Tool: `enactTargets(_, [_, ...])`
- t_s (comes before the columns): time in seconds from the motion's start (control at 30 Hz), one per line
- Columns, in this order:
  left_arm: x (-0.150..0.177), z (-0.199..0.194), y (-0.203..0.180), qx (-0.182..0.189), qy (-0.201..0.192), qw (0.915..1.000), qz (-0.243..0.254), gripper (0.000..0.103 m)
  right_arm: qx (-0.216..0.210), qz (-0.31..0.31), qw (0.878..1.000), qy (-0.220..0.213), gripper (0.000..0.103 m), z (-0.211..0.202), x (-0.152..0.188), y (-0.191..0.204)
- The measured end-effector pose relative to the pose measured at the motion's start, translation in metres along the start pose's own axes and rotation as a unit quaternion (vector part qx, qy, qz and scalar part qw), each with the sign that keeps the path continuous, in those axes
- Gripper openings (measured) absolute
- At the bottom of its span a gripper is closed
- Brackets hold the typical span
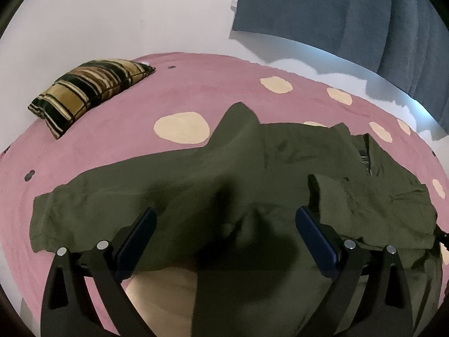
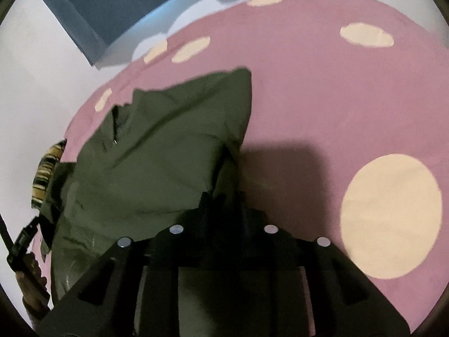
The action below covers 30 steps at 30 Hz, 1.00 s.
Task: Fold small clothes
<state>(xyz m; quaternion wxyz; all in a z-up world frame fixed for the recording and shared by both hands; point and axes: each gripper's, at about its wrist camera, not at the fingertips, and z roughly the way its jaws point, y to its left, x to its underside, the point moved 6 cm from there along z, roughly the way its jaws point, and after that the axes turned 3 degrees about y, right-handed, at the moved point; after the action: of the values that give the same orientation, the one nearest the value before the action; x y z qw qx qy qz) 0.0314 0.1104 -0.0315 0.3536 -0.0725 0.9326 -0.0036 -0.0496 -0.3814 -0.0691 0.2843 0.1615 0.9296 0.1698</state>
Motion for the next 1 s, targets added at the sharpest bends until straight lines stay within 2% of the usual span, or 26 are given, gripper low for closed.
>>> enactTargets(0.13, [0.007,0.009,0.013,0.009,0.042,0.9991,-0.006,0.099,0.006,-0.017,0.999,-0.030,0.032,-0.017,-0.001,0.012])
enactTargets(0.27, [0.015,0.003,0.029,0.020,0.051,0.9984,-0.014,0.099,-0.009,-0.028,0.998,-0.047,0.042,-0.024,0.001,0.027])
enactTargets(0.4, [0.018,-0.015,0.065,0.031,0.029,0.9978,-0.052,0.098,-0.007,-0.042,0.998,-0.045,0.044,-0.020,0.005,0.036])
enactTargets(0.47, [0.019,-0.026,0.087,0.051,0.015,0.9954,-0.080,0.098,-0.008,-0.041,0.998,-0.040,0.045,-0.016,0.007,0.036])
enactTargets(0.57, [0.026,-0.036,0.113,0.100,0.004,0.9867,-0.128,0.098,-0.008,-0.037,0.999,-0.037,0.045,-0.012,0.011,0.037])
enactTargets(0.67, [0.036,-0.036,0.136,0.125,-0.002,0.9764,-0.176,0.098,-0.009,-0.038,0.999,-0.038,0.047,-0.012,0.011,0.037])
enactTargets(0.77, [0.042,-0.025,0.156,0.163,0.004,0.9593,-0.230,0.098,-0.010,-0.036,0.999,-0.039,0.050,-0.011,0.014,0.039])
enactTargets(0.9, [0.048,-0.011,0.180,0.175,0.008,0.9451,-0.276,0.098,-0.010,-0.036,0.998,-0.041,0.052,-0.009,0.015,0.041])
enactTargets(1.0, [0.048,-0.005,0.196,0.201,0.000,0.9313,-0.303,0.098,-0.010,-0.032,0.999,-0.042,0.053,-0.007,0.016,0.043])
